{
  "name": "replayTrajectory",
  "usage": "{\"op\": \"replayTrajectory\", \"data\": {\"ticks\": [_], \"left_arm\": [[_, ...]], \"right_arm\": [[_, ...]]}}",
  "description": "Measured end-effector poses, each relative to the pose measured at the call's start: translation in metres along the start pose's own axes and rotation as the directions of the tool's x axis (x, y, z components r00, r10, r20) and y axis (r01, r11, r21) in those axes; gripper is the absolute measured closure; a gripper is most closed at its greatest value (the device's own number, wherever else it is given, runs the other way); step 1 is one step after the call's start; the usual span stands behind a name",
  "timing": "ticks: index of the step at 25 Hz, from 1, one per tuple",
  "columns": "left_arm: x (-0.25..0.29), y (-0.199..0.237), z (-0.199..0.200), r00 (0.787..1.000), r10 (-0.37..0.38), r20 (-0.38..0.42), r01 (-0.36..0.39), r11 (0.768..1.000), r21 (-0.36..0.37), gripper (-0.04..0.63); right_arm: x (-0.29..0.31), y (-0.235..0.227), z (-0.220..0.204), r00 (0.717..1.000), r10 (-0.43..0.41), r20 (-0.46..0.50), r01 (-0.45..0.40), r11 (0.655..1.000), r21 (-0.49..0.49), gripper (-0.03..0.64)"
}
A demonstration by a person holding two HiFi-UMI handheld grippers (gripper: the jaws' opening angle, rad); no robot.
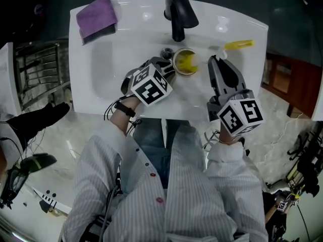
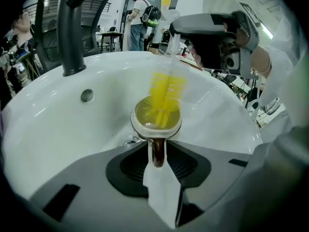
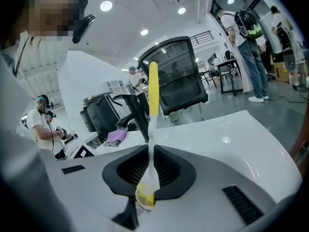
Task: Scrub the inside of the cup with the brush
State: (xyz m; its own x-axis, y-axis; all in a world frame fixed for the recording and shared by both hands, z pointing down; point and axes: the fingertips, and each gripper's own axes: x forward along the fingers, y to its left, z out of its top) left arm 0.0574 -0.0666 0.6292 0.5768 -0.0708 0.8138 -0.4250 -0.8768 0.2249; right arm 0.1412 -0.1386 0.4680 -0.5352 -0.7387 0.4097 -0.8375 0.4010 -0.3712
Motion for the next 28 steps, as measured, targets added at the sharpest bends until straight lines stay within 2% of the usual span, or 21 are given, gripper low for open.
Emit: {"op": "replayTrajectory", "data": {"ticks": [2, 5, 10, 15, 22, 28], "left_arm": [[0.004, 0.001, -0.003, 1.000, 0.005, -0.019, -0.004, 1.000, 0.020, 0.473], [0.007, 0.000, -0.005, 0.999, 0.007, -0.040, -0.005, 0.999, 0.054, 0.523], [0.008, 0.001, -0.004, 0.999, -0.023, -0.039, 0.025, 0.999, 0.042, 0.525], [0.008, 0.001, -0.004, 0.999, -0.028, -0.040, 0.029, 0.999, 0.042, 0.526], [0.009, 0.000, -0.003, 0.999, -0.028, -0.042, 0.030, 0.998, 0.049, 0.526], [0.009, 0.001, -0.005, 0.998, -0.027, -0.049, 0.030, 0.998, 0.060, 0.526]], "right_arm": [[0.003, -0.001, -0.004, 1.000, -0.001, -0.013, 0.000, 1.000, -0.019, 0.558], [0.008, -0.001, -0.014, 0.999, 0.002, -0.048, -0.005, 0.998, -0.063, 0.558], [0.015, -0.001, -0.028, 0.993, -0.001, -0.118, -0.017, 0.988, -0.151, 0.558], [0.020, 0.004, -0.040, 0.977, 0.006, -0.212, -0.063, 0.963, -0.262, 0.557], [0.001, 0.014, -0.051, 0.946, 0.063, -0.318, -0.134, 0.969, -0.205, 0.558], [0.002, 0.035, -0.056, 0.953, 0.080, -0.292, -0.132, 0.978, -0.160, 0.558]]}}
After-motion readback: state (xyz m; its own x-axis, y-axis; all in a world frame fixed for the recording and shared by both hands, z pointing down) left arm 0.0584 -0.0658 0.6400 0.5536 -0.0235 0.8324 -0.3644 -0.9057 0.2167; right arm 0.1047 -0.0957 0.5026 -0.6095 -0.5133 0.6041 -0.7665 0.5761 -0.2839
